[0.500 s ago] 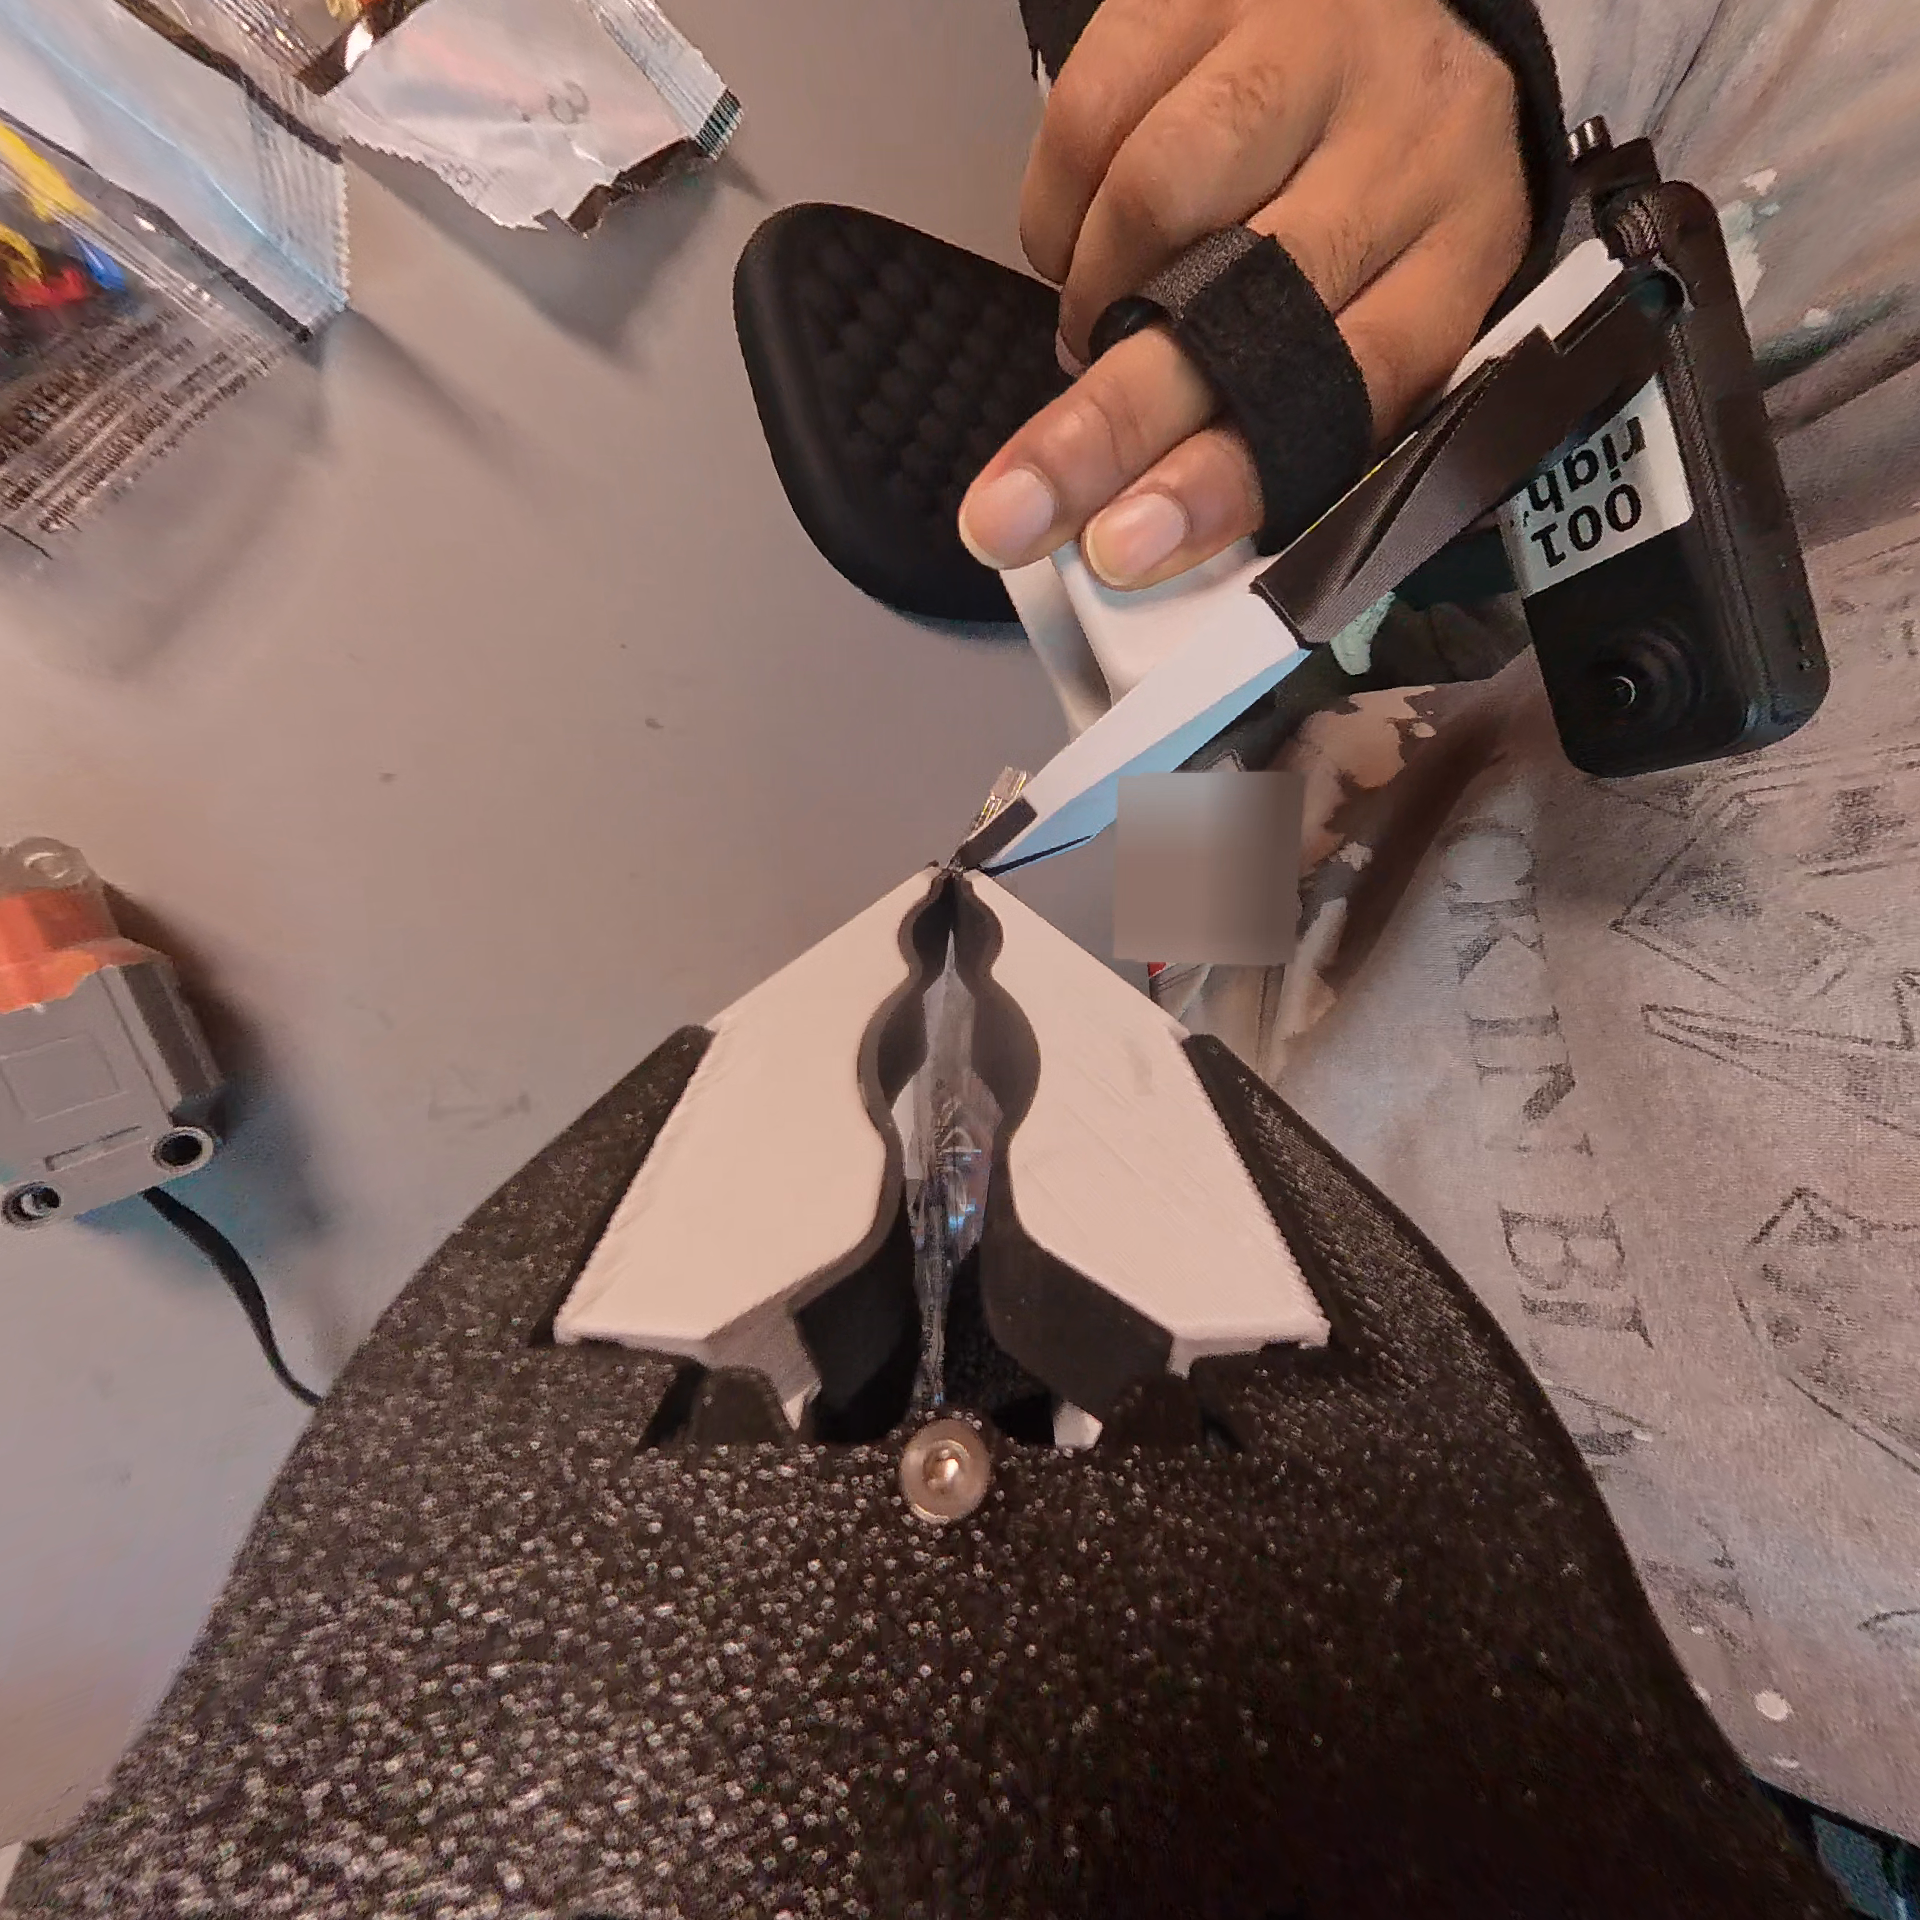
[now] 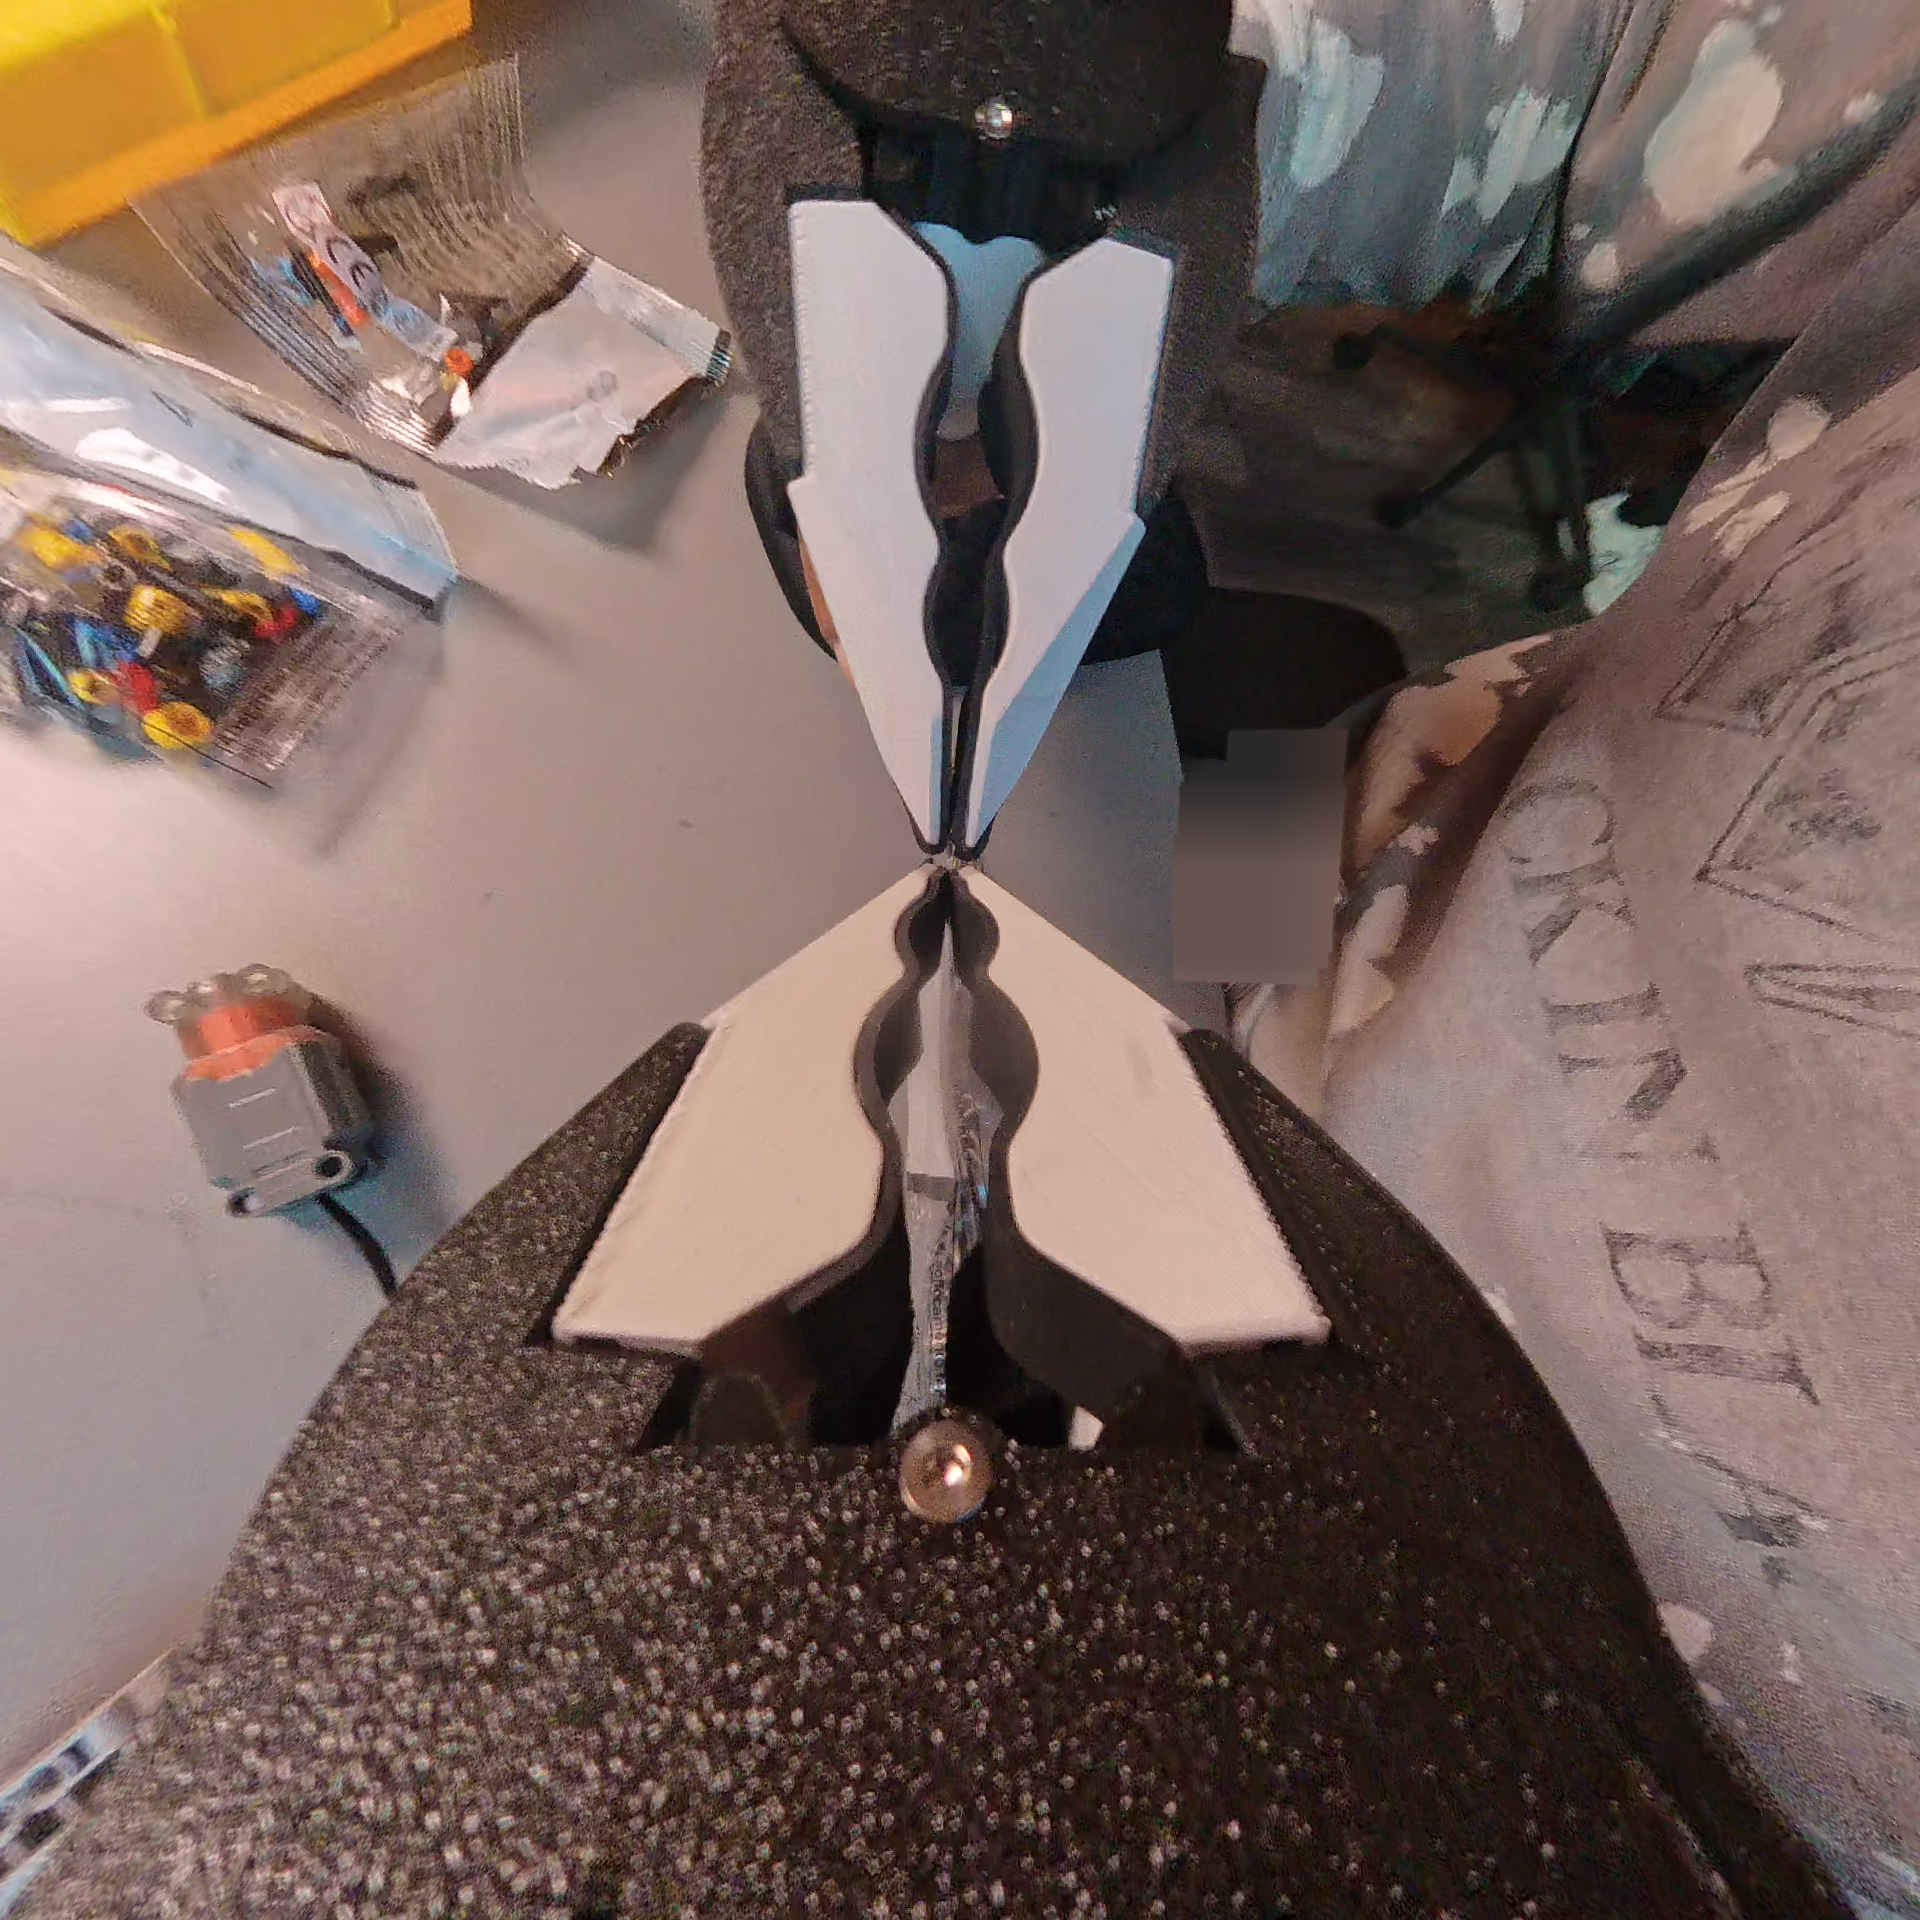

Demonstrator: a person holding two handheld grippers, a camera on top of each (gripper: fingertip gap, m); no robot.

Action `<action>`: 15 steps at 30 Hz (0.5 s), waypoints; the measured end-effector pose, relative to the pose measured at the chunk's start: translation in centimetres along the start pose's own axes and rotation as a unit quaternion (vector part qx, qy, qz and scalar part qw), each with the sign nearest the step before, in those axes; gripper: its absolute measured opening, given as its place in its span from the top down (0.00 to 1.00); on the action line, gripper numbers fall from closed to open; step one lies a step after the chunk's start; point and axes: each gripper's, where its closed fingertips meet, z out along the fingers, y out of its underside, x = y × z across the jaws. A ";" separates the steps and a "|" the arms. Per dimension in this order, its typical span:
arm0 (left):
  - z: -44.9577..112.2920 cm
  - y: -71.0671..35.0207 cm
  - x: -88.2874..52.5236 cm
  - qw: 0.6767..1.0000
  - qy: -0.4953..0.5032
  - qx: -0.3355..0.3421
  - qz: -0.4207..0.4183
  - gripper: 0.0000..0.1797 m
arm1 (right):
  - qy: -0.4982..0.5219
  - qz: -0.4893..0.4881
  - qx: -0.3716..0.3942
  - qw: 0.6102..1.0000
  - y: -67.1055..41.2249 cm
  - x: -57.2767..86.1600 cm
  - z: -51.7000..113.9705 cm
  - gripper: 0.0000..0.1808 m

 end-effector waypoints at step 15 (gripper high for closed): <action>-0.1 1.1 3.2 0.903 -0.240 -0.018 0.355 1.00 | -0.218 0.322 -0.066 0.919 0.3 -3.8 1.0 1.00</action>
